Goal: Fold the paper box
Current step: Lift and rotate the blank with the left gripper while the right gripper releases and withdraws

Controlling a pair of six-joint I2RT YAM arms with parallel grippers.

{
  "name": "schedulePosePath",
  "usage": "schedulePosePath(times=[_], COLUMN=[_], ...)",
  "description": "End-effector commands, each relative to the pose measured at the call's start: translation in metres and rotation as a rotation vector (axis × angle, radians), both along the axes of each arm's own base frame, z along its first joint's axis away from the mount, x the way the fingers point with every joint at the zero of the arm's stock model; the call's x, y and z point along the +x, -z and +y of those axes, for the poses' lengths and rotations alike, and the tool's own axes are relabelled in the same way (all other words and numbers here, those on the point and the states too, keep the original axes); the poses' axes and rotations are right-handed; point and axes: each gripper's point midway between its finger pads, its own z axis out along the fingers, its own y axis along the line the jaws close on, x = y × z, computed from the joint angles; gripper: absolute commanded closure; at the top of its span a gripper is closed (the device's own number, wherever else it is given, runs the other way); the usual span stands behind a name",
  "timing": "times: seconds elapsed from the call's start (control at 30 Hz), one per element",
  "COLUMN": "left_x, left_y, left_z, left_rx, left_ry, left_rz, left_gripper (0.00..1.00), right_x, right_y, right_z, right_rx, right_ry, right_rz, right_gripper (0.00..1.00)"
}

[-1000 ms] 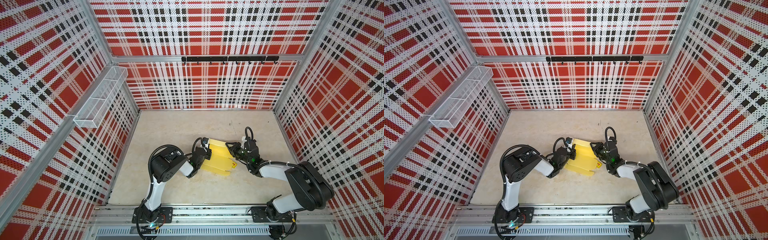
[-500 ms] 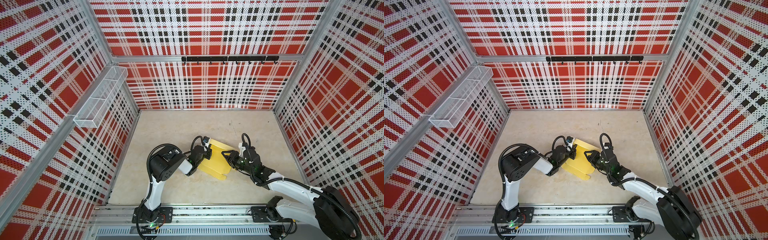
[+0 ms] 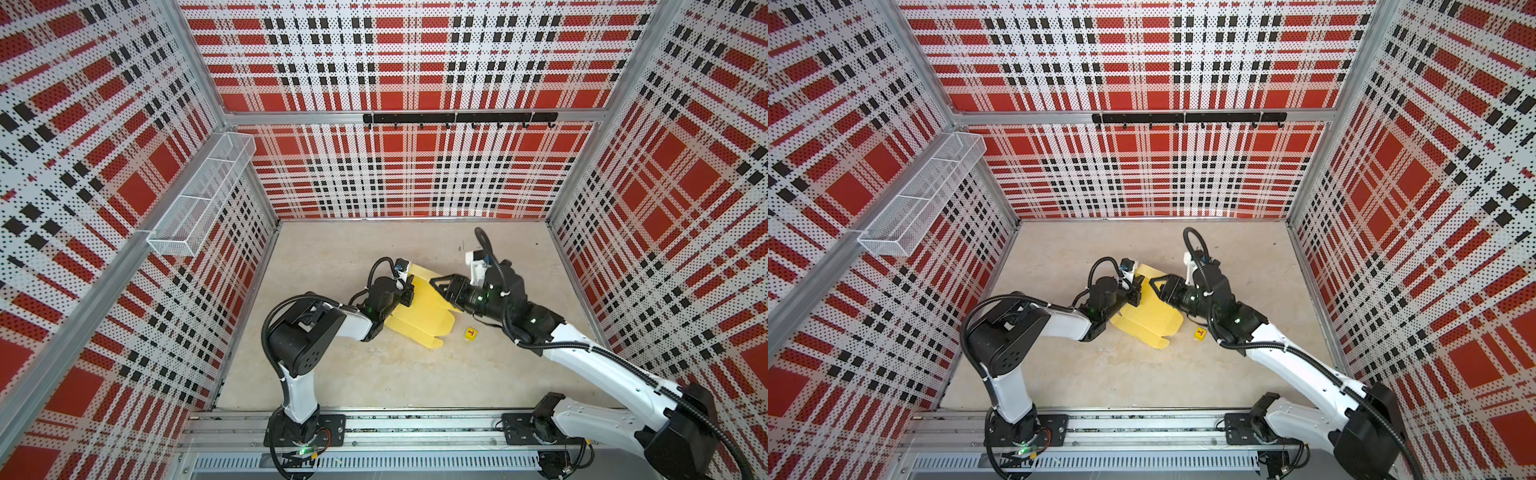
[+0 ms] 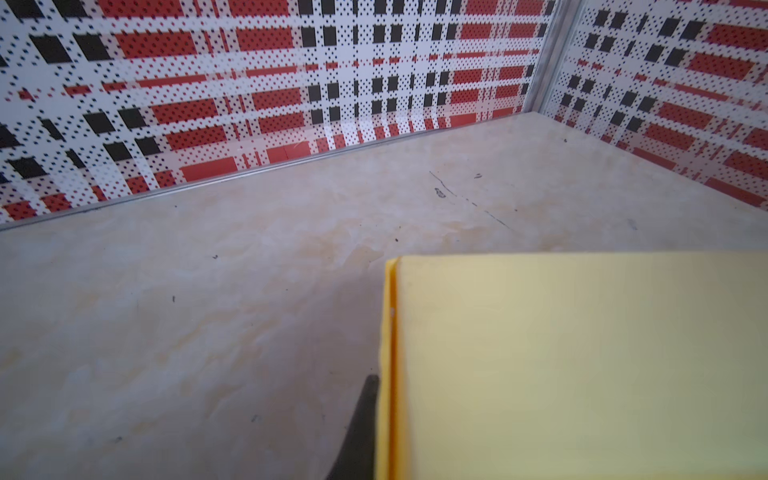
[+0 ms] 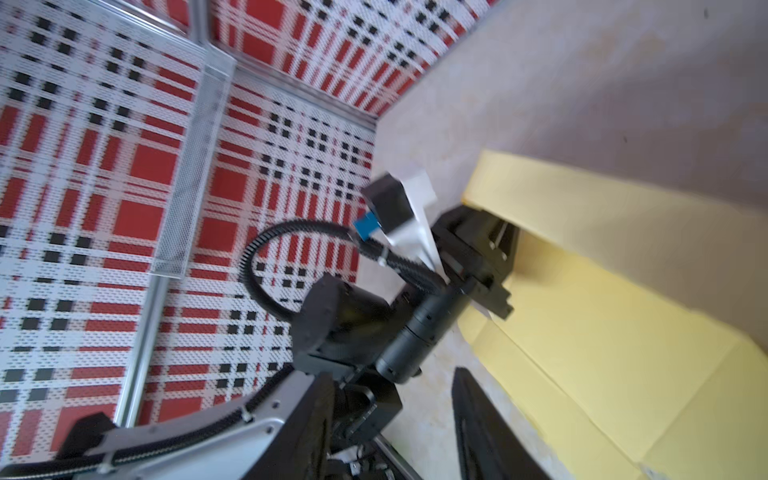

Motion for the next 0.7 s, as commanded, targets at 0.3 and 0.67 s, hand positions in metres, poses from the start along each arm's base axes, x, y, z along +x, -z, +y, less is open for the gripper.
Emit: schedulePosePath(times=[0.3,0.67], left_x=[0.016,-0.02], left_y=[-0.065,-0.048], left_z=[0.082,0.111], left_rx=[-0.03,0.063], left_ry=[0.288,0.382], left_rz=[0.032,0.039], left_gripper=[0.84,0.94], right_x=[0.076,0.105], right_y=[-0.028,0.037], right_z=[0.007,0.1], right_rx=[-0.213,-0.075], right_ry=[-0.12,-0.343], right_rz=[-0.203,-0.115], right_gripper=[0.43,0.42])
